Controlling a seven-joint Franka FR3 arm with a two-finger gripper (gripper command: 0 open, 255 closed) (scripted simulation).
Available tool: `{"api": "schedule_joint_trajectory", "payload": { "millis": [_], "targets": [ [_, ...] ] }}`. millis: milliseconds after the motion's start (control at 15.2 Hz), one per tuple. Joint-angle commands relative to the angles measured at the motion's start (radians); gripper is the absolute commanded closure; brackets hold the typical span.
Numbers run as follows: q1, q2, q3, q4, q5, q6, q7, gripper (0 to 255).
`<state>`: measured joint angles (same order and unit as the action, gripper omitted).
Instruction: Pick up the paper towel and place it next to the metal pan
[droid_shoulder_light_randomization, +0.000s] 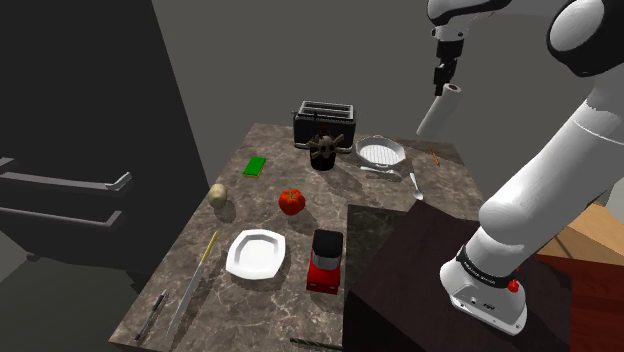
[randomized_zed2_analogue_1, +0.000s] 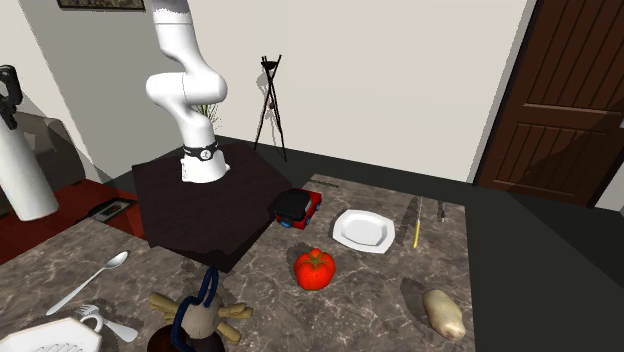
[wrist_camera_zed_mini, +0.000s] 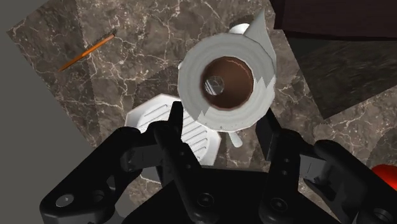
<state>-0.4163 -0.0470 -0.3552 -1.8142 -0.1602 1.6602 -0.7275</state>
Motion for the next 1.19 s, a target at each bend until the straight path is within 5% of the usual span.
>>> {"api": "schedule_joint_trajectory", "payload": {
  "millis": [0, 528, 1122],
  "targets": [
    [-0.022, 0.031, -0.025, 0.046, 0.005, -0.009, -0.052, 255],
    [-0.138, 0.197, -0.121, 0.284, 0.062, -0.064, -0.277, 255],
    [-0.135, 0.187, -0.118, 0.152, 0.057, 0.058, -0.258, 255]
  ]
}}
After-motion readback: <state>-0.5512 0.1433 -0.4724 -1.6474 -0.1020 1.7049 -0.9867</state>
